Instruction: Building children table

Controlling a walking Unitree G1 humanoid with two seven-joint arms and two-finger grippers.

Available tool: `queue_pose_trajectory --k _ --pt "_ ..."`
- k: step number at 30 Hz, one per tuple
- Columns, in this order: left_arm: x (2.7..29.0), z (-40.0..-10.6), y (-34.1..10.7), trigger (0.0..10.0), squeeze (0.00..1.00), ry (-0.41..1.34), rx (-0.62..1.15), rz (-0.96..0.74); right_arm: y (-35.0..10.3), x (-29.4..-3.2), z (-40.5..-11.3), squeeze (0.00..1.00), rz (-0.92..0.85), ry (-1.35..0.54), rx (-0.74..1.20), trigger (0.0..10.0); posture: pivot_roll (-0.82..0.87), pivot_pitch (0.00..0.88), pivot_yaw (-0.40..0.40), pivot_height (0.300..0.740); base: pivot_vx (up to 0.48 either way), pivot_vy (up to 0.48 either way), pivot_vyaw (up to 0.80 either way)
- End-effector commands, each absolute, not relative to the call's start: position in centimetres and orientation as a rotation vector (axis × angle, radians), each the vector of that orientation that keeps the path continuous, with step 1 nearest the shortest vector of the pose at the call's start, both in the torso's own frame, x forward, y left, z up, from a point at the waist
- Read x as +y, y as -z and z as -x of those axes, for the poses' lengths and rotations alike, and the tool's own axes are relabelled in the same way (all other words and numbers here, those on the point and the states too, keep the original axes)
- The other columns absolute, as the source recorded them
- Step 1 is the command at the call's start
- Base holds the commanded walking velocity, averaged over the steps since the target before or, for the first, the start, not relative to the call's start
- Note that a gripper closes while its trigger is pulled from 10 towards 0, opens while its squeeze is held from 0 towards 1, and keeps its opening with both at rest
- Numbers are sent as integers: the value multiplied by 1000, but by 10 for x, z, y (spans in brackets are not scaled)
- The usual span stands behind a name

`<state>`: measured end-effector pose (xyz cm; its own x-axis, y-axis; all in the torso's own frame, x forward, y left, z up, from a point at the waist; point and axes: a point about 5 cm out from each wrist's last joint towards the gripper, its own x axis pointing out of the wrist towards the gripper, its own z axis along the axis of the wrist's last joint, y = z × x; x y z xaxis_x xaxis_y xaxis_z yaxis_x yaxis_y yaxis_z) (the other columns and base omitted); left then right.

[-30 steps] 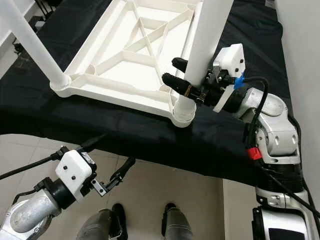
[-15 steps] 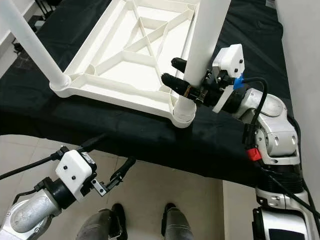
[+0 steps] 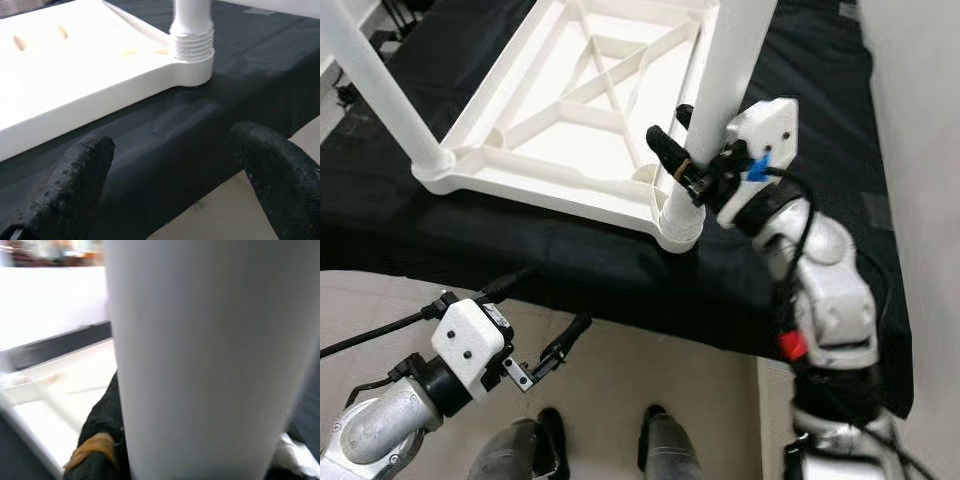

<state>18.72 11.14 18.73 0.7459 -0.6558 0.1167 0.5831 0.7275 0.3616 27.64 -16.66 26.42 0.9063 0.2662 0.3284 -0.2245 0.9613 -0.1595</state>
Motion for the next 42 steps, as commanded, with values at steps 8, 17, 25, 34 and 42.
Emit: queue_pose_trajectory --k 8,17,25,34,42 --pt "112 -191 -180 10000 0 693 -229 -329 -219 -163 -274 0 137 -77 -108 10000 -70 306 -2 740 0 0 0" --pt "113 -196 -178 10000 0 670 -229 -346 -218 -153 -278 0 117 -27 -77 10000 -56 272 -12 740 0 0 0" --pt "114 -198 -177 10000 0 663 -229 -351 -216 -152 -282 0 116 -21 -47 10000 -57 259 -18 740 0 0 0" --pt "113 -200 -178 10000 0 652 -242 -356 -214 -152 -285 0 127 -12 -19 10000 -59 251 -23 740 0 0 0" --pt "120 -244 -237 10000 0 554 -469 -428 -211 -152 -286 0 133 23 13 10000 -70 231 -24 740 0 0 0"
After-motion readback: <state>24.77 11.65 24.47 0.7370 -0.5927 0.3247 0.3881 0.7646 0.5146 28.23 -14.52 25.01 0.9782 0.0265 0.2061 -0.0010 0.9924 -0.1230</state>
